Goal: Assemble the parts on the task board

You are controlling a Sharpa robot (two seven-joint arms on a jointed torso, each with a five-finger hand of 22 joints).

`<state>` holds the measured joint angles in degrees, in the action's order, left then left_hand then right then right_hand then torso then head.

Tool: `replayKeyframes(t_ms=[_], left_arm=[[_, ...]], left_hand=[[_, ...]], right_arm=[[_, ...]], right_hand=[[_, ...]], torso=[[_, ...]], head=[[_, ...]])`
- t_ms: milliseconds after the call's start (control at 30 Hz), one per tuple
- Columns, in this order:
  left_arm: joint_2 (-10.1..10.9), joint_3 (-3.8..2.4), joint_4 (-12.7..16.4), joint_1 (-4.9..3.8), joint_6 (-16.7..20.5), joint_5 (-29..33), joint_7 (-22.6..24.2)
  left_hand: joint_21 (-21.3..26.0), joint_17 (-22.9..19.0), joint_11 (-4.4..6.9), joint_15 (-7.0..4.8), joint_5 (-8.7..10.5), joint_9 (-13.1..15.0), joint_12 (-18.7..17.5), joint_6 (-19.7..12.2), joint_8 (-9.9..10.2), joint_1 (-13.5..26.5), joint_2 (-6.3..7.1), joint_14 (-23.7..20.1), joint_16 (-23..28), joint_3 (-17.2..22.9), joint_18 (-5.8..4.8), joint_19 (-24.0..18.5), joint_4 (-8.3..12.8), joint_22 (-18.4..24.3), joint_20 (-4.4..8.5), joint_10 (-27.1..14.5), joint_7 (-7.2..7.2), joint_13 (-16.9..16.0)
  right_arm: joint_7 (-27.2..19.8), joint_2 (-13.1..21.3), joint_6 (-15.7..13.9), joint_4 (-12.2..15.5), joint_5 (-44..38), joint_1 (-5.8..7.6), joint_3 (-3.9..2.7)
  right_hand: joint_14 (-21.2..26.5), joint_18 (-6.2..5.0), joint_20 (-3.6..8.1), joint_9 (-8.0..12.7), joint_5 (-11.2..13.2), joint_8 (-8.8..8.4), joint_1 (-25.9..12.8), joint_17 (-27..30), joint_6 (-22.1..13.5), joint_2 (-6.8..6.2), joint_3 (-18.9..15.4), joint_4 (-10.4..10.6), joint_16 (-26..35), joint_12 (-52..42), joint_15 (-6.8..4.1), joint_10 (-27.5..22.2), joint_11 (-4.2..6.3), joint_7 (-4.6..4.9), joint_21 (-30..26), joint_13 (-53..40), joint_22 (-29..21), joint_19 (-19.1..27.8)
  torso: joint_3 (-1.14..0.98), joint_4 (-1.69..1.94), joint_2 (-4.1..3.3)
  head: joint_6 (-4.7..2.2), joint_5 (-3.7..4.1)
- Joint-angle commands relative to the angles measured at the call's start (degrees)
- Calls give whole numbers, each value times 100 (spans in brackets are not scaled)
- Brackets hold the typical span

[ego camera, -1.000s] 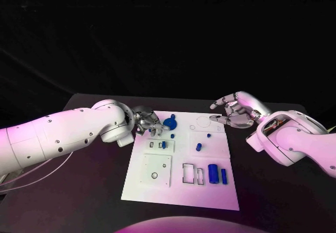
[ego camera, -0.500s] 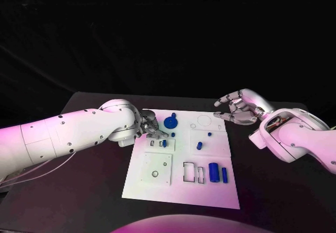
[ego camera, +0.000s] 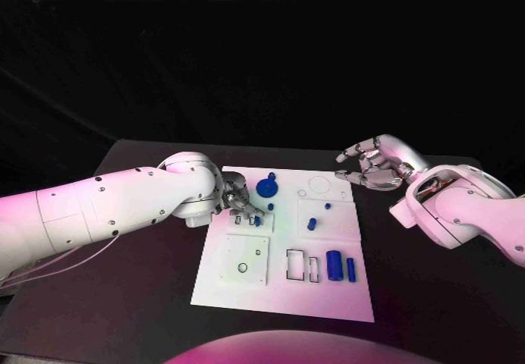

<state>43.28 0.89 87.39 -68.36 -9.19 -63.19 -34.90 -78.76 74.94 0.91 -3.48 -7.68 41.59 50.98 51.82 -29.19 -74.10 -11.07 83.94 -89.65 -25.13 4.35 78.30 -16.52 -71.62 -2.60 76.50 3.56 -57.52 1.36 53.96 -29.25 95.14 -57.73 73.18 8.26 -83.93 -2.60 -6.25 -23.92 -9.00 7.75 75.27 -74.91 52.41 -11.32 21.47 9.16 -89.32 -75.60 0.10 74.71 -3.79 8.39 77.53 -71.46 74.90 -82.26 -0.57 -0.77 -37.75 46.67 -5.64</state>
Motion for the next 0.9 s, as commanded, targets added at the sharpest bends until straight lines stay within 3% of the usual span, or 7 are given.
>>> replayKeyframes(t_ms=[33, 167, 300, 367, 433, 633, 900], left_arm=[[-29, 0, 34, -9, -126, 55, -39], [-44, 1, 50, -11, -60, 110, -26], [-53, 1, 54, -13, -4, 152, -13], [-58, 1, 52, -13, 4, 166, -7], [-67, 2, 44, -14, -4, 175, -4], [-117, 13, -6, -14, -53, 188, -14], [-156, 30, -43, -14, -115, 191, -40]], left_hand=[[-39, 1506, -3, -48, -16, 11, 46, 31, -34, 62, 10, 606, -35, -149, -38, 48, -30, -15, 0, 35, -27, -13], [-49, 1506, 2, -52, -109, 29, 87, 19, -41, 57, 27, 606, -35, -148, -40, 47, -28, -35, 7, 29, -32, -53], [-67, 1506, 6, -56, -336, 54, 128, 6, -47, 22, 62, 606, -35, -146, -44, 46, -26, -77, 12, 9, -35, -100], [-73, 1506, 7, -57, -496, 62, 144, 2, -47, -4, 77, 606, -35, -145, -45, 46, -27, -96, 14, 2, -39, -119], [-76, 1506, 11, -59, -807, 70, 147, -1, -39, -43, 109, 606, -35, -146, -45, 39, -27, -117, 16, -15, -41, -131], [-70, 1506, 18, -64, -1471, 65, 142, -3, 0, -144, 132, 606, -35, -140, -44, 27, -27, -153, 20, -41, -48, -145], [-63, 1506, 29, -73, -1968, 52, 130, 10, 35, -225, 143, 606, -35, -139, -44, 23, -29, -184, 27, -55, -61, -148]], right_arm=[[67, -3, 82, -7, -35, -4, -1], [95, 5, 96, -12, -49, -5, -1], [115, 2, 110, -21, -60, -5, 0], [126, -2, 117, -28, -67, -6, 0], [136, -8, 124, -37, -71, -8, 1], [161, -24, 147, -60, -79, -16, 2], [187, -28, 170, -71, -87, -21, 3]], right_hand=[[-548, -60, 29, -9, -34, 37, -9, -1293, 19, -67, 44, -6, 14, 5, -36, 16, 11, -6, -13, 4, 805, -8], [-548, -61, 30, -14, -70, 40, -14, -1291, 18, -77, 63, -4, 15, 7, -37, 16, 12, -7, -18, 8, 804, -7], [-548, -62, 32, -22, -135, 46, -17, -1292, 17, -95, 99, -4, 15, 8, -39, 19, 13, -7, -25, 9, 802, -8], [-548, -61, 33, -25, -170, 48, -19, -1291, 15, -104, 118, -5, 16, 11, -39, 18, 14, -8, -25, 14, 804, -11], [-547, -63, 34, -31, -222, 50, -22, -1287, 13, -118, 147, -5, 18, 16, -40, 14, 14, -8, -35, 21, 800, -8], [-548, -63, 37, -41, -322, 56, -30, -1288, 8, -145, 205, -8, 19, 17, -42, 17, 15, -8, -44, 23, 800, -9], [-547, -64, 37, -43, -334, 56, -32, -1284, 7, -148, 213, -9, 20, 14, -42, 20, 15, -8, -46, 20, 799, -8]], torso=[[2, -4, 0], [2, -7, 1], [0, -5, -1], [0, 0, -3], [-2, 2, -4], [2, -2, -10], [3, -7, -6]], head=[[23, -5], [27, -1], [31, 2], [36, 6], [41, 7], [59, 6], [85, 11]])
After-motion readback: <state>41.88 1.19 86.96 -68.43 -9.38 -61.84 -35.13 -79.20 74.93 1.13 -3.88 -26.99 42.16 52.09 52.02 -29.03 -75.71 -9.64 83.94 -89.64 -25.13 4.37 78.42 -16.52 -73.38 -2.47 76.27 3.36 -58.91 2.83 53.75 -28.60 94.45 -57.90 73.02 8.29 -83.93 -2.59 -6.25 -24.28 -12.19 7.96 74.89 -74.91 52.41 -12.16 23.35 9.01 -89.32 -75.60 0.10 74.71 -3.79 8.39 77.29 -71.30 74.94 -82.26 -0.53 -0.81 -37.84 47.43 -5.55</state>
